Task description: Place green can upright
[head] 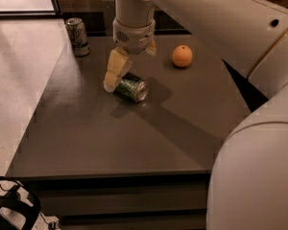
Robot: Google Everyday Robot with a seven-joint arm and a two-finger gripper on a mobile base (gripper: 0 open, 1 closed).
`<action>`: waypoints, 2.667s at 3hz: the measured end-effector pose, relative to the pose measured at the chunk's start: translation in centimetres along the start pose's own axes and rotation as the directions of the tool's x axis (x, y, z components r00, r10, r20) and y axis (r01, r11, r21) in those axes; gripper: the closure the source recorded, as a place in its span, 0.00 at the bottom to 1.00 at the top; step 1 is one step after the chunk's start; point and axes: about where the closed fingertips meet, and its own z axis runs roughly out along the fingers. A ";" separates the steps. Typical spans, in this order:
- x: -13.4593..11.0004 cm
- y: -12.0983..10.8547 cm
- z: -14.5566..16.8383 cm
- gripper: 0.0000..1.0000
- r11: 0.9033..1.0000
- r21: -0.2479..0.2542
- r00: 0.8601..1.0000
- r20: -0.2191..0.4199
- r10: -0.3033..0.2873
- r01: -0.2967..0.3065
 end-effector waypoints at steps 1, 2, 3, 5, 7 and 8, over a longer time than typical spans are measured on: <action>-1.3 0.4 1.2 0.00 1.000 -0.021 1.000 -0.011 -0.016 0.016; -1.9 0.3 2.4 0.00 0.999 -0.039 1.000 -0.016 0.006 -0.006; -1.6 -0.3 3.7 0.00 0.997 -0.038 0.997 -0.037 0.067 -0.069; -1.4 -0.6 5.3 0.18 0.990 -0.033 0.989 -0.057 0.134 -0.136; -2.0 -0.7 5.7 0.65 0.991 -0.032 0.990 -0.040 0.132 -0.133; -2.3 -0.7 5.9 0.88 0.991 -0.032 0.991 -0.034 0.131 -0.132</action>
Offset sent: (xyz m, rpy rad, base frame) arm 0.0086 0.0165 -0.0320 -0.0065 0.0960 -0.0270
